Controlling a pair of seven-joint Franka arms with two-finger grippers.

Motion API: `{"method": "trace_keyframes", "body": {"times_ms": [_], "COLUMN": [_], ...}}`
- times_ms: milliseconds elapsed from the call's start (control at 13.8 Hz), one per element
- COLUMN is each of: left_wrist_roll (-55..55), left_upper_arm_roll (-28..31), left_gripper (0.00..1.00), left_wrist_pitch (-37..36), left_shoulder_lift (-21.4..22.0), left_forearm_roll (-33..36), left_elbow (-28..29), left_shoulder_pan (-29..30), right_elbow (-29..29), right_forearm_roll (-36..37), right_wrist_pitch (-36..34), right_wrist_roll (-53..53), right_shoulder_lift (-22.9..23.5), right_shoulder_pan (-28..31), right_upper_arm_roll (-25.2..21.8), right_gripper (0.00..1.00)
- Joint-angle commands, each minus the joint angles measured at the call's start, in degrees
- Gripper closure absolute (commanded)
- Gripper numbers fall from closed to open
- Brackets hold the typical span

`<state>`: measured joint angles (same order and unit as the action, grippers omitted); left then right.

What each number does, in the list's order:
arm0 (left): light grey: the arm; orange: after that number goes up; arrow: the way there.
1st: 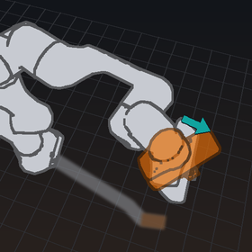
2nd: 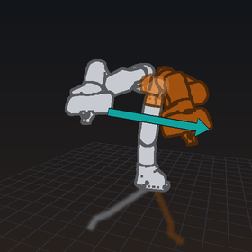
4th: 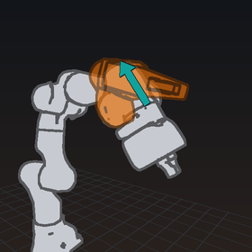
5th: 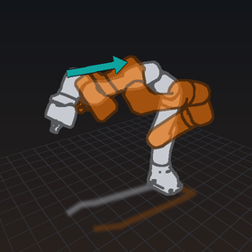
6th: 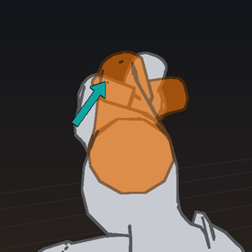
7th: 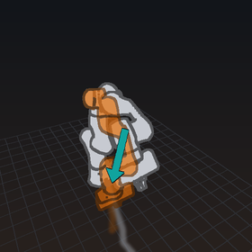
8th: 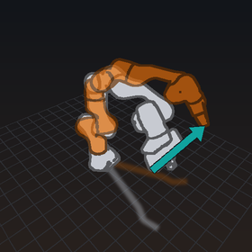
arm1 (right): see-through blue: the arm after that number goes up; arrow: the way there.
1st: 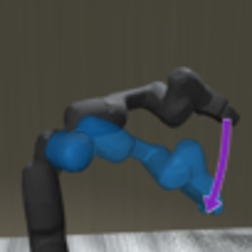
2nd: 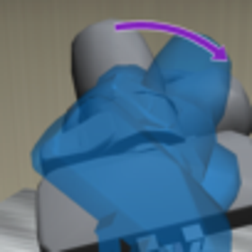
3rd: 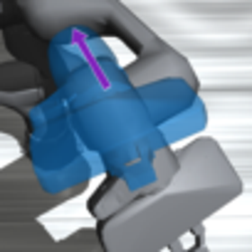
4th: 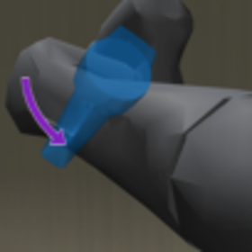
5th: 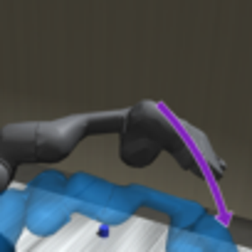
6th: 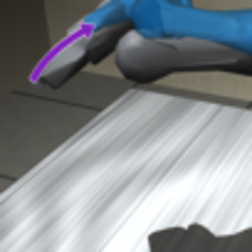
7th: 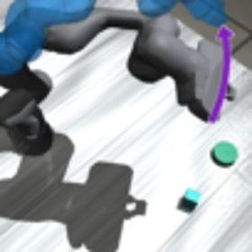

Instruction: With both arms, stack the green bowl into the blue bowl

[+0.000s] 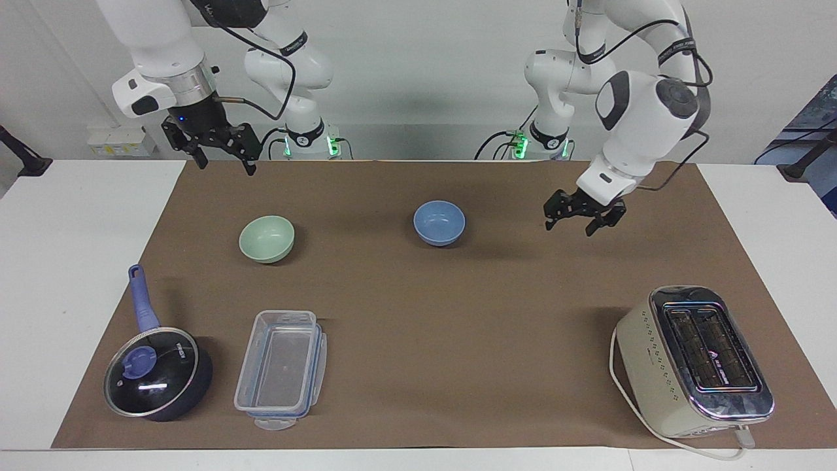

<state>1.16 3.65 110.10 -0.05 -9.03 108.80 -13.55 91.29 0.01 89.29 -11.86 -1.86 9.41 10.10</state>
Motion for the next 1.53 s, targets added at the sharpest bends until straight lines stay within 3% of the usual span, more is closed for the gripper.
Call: {"method": "trace_keyframes", "body": {"times_ms": [0,291,436,655,800,1018,1236,1455], "left_wrist_roll": [2.97,6.91,13.05,10.73,7.56,7.37,2.74,2.27], "left_upper_arm_roll": [-0.57,-0.39,-0.39,-0.57,-1.27,-2.24,-2.76,-2.77], "left_gripper": [0.0,0.0,0.0,0.0,0.0,0.0,0.0,0.0], "left_wrist_pitch": [-6.72,-16.56,-19.38,-19.83,-20.7,-29.48,-28.8,-27.57], "left_shoulder_lift": [-1.62,-0.92,0.31,0.76,0.76,-0.3,1.28,2.6], "left_forearm_roll": [4.62,7.8,7.71,7.62,7.88,8.33,8.15,8.15], "left_elbow": [-7.35,-14.39,-14.49,-14.66,-15.19,-22.03,-19.61,-17.74], "left_shoulder_pan": [4.22,8.17,12.65,13.29,12.67,12.67,12.67,12.67], "right_elbow": [7.74,21.7,28.38,37.54,38.52,40.8,42.56,43.36], "right_forearm_roll": [-0.88,-0.88,-0.88,-0.97,-0.89,-0.88,-0.88,-0.88], "right_wrist_pitch": [7.09,20.34,27.65,37.42,39.81,42.1,43.5,42.81], "right_wrist_roll": [0.53,1.14,2.1,8.85,12.2,14.24,14.41,15.63], "right_shoulder_lift": [-2.44,-3.06,-2.19,-2.09,0.18,0.46,1.94,1.42], "right_shoulder_pan": [1.58,1.76,1.93,4.74,7.54,8.17,8.26,8.17], "right_upper_arm_roll": [0.27,0.27,0.27,0.27,0.27,0.27,0.27,0.18], "right_gripper": [0.0,0.0,0.0,0.0,0.0,0.0,0.0,0.22]}}
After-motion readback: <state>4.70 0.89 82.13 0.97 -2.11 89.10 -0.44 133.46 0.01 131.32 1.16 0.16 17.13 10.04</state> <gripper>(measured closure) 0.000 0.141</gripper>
